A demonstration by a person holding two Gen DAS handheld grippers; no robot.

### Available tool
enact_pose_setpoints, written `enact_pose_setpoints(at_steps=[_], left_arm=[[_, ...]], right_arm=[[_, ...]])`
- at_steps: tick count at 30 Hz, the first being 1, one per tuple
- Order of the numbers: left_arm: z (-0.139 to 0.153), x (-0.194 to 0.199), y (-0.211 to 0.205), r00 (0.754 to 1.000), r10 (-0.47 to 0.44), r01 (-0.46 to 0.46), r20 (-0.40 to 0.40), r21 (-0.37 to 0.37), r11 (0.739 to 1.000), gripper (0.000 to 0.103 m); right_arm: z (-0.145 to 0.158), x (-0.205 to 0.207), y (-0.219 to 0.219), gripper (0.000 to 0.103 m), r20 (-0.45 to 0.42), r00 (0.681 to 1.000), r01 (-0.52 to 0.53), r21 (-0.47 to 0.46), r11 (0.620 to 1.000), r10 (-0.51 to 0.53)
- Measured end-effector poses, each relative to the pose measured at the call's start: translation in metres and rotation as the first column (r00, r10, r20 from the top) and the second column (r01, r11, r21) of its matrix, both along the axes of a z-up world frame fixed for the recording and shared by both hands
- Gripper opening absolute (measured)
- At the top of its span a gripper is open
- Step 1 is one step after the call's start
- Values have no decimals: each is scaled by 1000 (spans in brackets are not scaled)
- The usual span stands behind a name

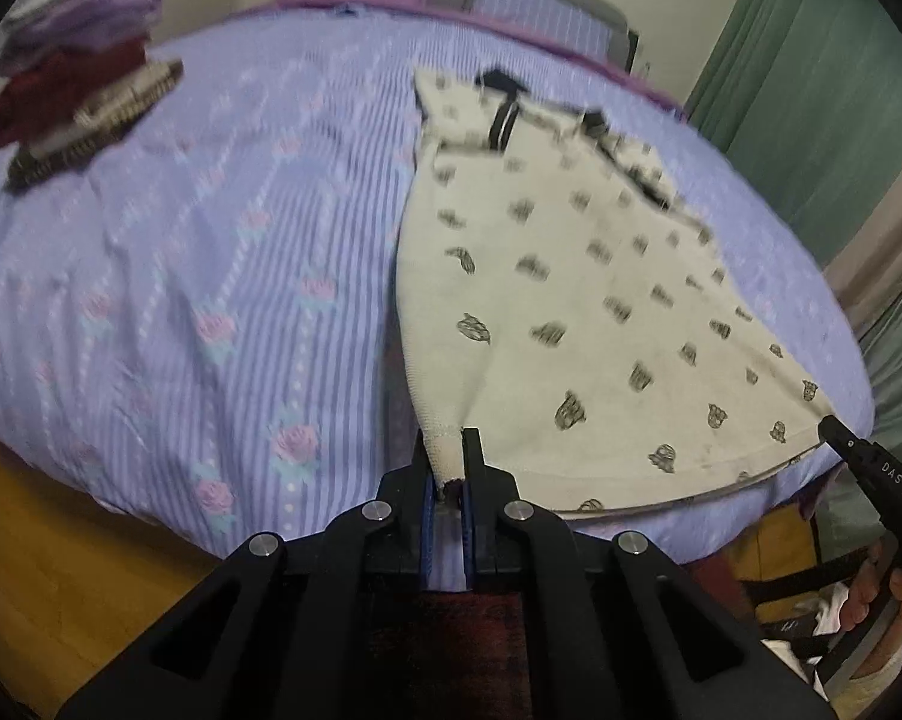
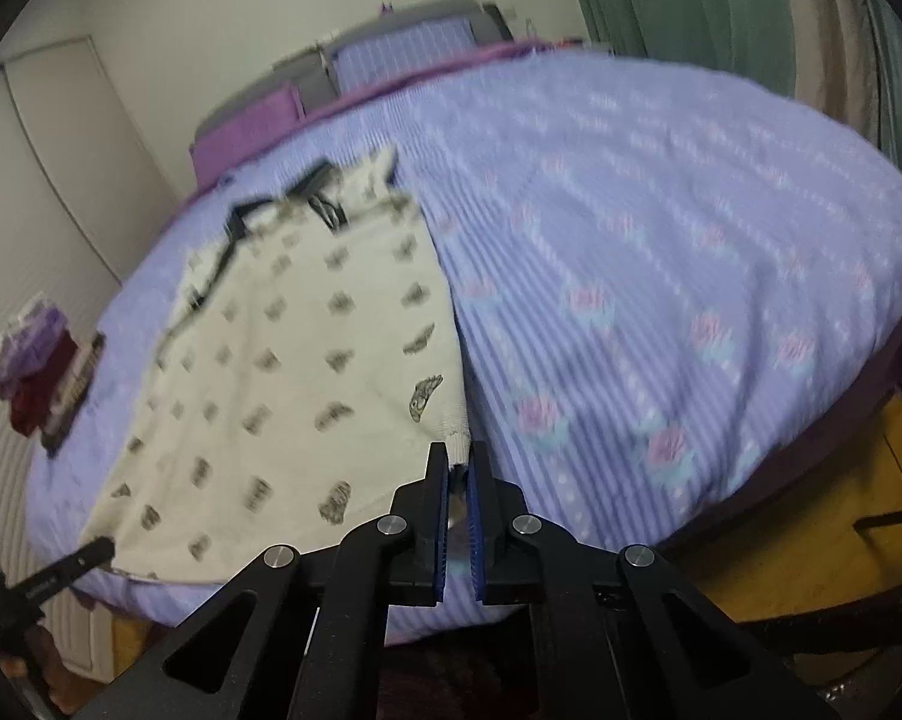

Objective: Fold small clothes

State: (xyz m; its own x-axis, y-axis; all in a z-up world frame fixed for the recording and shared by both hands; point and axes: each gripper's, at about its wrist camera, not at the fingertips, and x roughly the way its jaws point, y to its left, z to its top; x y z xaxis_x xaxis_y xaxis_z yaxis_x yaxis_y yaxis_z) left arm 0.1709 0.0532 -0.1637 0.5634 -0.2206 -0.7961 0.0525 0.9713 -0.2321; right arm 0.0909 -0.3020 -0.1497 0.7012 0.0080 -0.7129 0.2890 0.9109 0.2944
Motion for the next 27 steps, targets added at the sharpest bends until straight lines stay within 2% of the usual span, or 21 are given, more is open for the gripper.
enact_pose_setpoints(at_steps=[6,9,14,16,21,27], left_arm=[[37,-4,2,996,28,-28,80,3,1000,9],[53,7,1,994,29,-29,101,-4,1000,9],[80,39,-5,989,23,-29,147,40,999,9],[91,58,-4,987,31,-36,159,31,999,9],[114,123,-6,982,46,-54,182,40,998,9],[128,201,-11,983,41,-52,177,57,997,9]], right_arm=[[41,-8,-2,6,101,995,16,24,1000,-18],[61,-3,-3,6,151,988,22,25,999,-26],[85,24,-6,6,228,972,47,30,998,-53],[94,45,-9,6,242,968,62,46,997,-71],[115,105,-12,6,268,962,58,15,998,-60],[130,186,-19,6,267,963,53,-11,999,-48]])
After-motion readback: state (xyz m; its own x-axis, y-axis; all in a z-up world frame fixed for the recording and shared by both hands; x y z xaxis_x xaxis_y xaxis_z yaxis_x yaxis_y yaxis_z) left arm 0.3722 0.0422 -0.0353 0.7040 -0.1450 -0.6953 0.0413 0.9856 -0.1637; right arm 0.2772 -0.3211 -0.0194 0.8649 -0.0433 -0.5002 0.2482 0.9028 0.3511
